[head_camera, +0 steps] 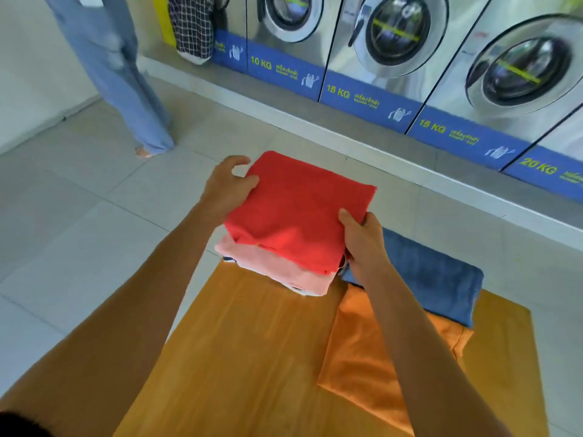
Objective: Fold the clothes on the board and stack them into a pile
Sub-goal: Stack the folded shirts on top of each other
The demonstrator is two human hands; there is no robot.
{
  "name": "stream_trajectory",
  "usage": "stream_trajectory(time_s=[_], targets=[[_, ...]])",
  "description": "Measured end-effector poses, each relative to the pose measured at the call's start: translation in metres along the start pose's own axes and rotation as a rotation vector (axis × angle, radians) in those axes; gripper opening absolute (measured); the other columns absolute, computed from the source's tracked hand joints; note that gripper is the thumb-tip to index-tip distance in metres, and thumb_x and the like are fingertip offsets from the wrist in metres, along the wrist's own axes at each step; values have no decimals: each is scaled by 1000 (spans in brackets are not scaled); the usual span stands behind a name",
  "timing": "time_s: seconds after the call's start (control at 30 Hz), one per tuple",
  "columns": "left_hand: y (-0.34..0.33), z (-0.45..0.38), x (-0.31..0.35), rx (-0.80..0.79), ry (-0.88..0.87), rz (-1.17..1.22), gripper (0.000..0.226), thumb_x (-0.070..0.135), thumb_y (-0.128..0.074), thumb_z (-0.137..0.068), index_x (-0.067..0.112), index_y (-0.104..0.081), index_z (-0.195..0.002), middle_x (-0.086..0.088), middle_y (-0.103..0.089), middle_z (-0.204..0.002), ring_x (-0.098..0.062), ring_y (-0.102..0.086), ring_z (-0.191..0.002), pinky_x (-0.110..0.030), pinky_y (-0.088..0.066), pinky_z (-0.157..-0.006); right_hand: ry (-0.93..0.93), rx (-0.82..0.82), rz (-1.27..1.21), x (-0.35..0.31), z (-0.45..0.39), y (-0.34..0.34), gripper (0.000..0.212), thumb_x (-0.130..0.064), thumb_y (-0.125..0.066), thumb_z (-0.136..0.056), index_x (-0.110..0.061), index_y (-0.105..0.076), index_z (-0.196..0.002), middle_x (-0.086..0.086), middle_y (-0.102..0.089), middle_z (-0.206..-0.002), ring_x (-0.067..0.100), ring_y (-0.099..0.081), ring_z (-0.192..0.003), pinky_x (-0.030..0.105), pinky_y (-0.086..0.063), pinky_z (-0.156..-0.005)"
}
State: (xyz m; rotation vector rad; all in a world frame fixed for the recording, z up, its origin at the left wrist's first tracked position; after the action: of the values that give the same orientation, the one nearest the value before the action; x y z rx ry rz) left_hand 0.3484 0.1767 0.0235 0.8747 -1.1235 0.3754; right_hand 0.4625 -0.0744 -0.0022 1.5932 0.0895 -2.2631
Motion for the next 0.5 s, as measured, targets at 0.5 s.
stream_trajectory(time_s=[0.5], targets=[[-32, 7, -56, -6, 7, -169, 36, 12, -57, -88, 35, -70, -113, 7, -69, -114, -13, -61, -102, -20, -42, -88, -43, -15, 225, 55, -23, 9, 36, -31, -60, -97, -11, -59, -127, 4, -67, -116, 20, -63, -94, 35, -52, -78]])
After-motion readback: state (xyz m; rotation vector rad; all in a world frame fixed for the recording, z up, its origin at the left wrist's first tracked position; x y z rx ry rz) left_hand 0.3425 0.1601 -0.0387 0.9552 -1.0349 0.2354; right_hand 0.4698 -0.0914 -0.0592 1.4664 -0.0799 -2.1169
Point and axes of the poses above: each hand's wrist, its own z-axis away from the middle knuckle, its own y-axis out of the back of the hand, x = y × z, the point moved 5 cm from there along -z, towards the middle knuckle
